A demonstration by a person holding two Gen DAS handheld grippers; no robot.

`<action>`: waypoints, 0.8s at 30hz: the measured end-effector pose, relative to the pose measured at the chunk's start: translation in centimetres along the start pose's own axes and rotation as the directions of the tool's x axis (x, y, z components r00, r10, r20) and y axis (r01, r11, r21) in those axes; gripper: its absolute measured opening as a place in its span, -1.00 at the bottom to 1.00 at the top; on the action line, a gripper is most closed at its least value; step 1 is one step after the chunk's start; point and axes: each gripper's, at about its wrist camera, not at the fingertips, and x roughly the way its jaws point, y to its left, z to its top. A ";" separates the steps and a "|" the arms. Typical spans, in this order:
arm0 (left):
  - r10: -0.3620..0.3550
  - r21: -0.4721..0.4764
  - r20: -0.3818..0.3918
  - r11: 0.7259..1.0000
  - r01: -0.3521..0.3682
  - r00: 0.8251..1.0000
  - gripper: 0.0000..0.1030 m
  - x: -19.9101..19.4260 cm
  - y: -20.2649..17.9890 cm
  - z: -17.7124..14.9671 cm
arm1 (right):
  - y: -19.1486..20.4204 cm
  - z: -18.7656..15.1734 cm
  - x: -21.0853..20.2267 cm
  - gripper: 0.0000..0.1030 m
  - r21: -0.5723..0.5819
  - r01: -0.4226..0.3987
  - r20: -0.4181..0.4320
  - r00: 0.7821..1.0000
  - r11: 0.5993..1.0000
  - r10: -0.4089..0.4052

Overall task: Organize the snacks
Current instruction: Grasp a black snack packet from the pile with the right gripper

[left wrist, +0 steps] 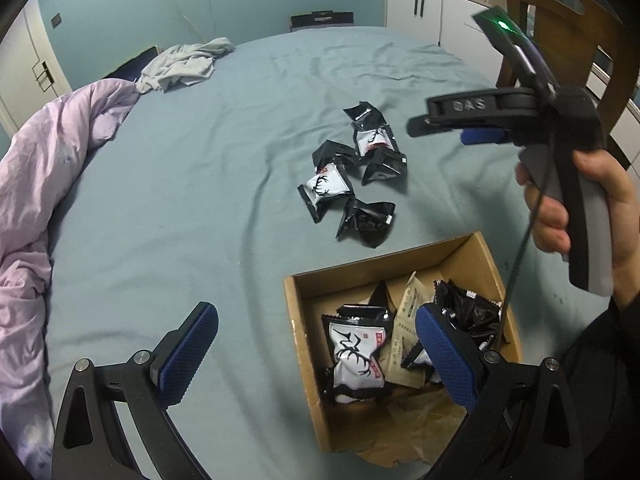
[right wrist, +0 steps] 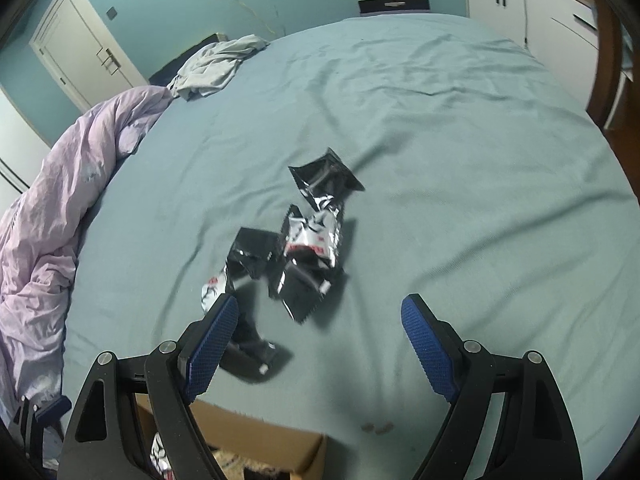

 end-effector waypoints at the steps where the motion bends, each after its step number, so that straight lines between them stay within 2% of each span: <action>1: -0.001 0.001 -0.005 1.000 0.001 1.000 0.96 0.3 0.0 0.1 | 0.1 0.3 0.5 0.62 -0.007 -0.002 -0.007 1.000 1.000 0.002; 9: -0.016 -0.017 -0.045 1.000 0.016 0.999 0.96 1.5 0.1 0.4 | 0.4 3.2 6.5 0.62 -0.026 0.011 -0.107 0.994 1.000 -0.014; 14: -0.015 -0.021 -0.060 1.000 0.014 0.998 0.96 2.1 0.3 0.6 | 0.7 4.3 10.9 0.62 -0.042 0.035 -0.223 0.974 0.999 -0.043; 17: -0.015 -0.027 -0.066 1.000 0.013 0.998 0.96 2.5 0.5 0.7 | 0.8 4.6 12.3 0.62 -0.042 0.055 -0.235 0.970 0.998 -0.063; 19: -0.025 -0.032 -0.068 0.999 0.023 0.997 0.96 2.7 0.6 0.7 | 1.3 4.7 12.5 0.40 -0.073 0.080 -0.217 0.972 0.994 -0.094; 21: -0.033 -0.035 -0.069 0.999 0.031 0.997 0.96 2.9 0.6 0.7 | 1.9 4.7 12.5 0.01 -0.110 0.094 -0.220 0.968 0.989 -0.117; 24: -0.027 -0.029 -0.063 0.999 0.025 0.998 0.96 3.0 0.7 0.7 | 2.3 4.3 12.1 -0.06 -0.107 0.087 -0.241 0.964 0.991 -0.110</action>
